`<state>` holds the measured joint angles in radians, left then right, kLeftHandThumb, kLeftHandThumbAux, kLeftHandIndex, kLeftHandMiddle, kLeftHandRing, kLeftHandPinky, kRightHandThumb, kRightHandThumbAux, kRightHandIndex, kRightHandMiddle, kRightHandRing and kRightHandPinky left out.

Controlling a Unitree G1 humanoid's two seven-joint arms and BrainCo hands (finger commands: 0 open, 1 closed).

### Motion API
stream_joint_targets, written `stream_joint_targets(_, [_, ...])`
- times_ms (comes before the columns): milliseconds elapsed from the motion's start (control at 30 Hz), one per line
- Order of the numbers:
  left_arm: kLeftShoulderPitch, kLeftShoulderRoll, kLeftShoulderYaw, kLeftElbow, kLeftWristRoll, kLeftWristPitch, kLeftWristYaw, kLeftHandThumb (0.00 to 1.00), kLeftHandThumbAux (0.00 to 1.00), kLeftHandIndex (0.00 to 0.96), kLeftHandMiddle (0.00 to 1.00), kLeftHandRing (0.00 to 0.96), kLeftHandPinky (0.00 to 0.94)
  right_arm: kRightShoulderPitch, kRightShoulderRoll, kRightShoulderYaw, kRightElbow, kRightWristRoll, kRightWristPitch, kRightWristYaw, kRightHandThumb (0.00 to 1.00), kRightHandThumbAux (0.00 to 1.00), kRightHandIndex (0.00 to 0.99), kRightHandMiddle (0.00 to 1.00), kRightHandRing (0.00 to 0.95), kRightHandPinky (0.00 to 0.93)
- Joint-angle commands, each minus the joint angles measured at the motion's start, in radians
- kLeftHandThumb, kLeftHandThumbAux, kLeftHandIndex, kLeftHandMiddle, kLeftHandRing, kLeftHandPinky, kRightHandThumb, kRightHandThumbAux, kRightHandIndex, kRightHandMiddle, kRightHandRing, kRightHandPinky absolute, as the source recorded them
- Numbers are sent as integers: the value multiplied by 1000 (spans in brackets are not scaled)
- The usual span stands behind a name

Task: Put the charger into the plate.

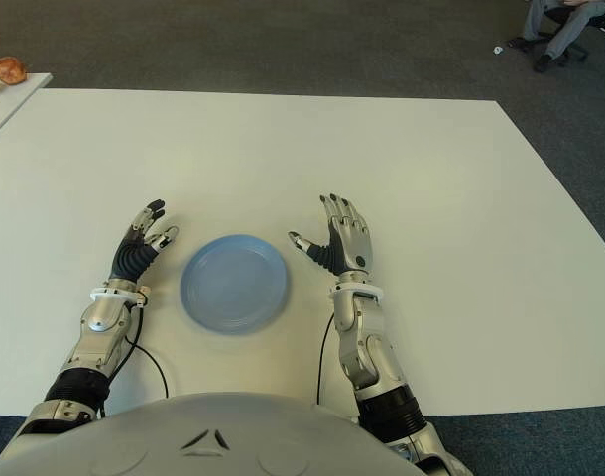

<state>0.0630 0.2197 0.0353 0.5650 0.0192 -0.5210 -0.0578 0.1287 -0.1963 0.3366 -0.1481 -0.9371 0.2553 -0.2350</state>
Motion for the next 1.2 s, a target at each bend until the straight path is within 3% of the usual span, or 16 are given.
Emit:
stream_joint_targets(33, [48,-25,-15,78,4,49,-26,0,548,70,79,66,69,20,0,0,15,19,-19,-19,317,329,0,0,6,92])
stream_joint_targets(533, [48,-14,-12,76,0,54,-35,0,555,76,80,70,88,39,-7,18,34,14,-35,-47,381,334,0,0,0,60])
stream_joint_targets(1200, [56,-18,-6,75,-7,27,-33,0,558,70,63,58,83,-2,0,17,143,35,-88,-140,352,375,0,8,18,83])
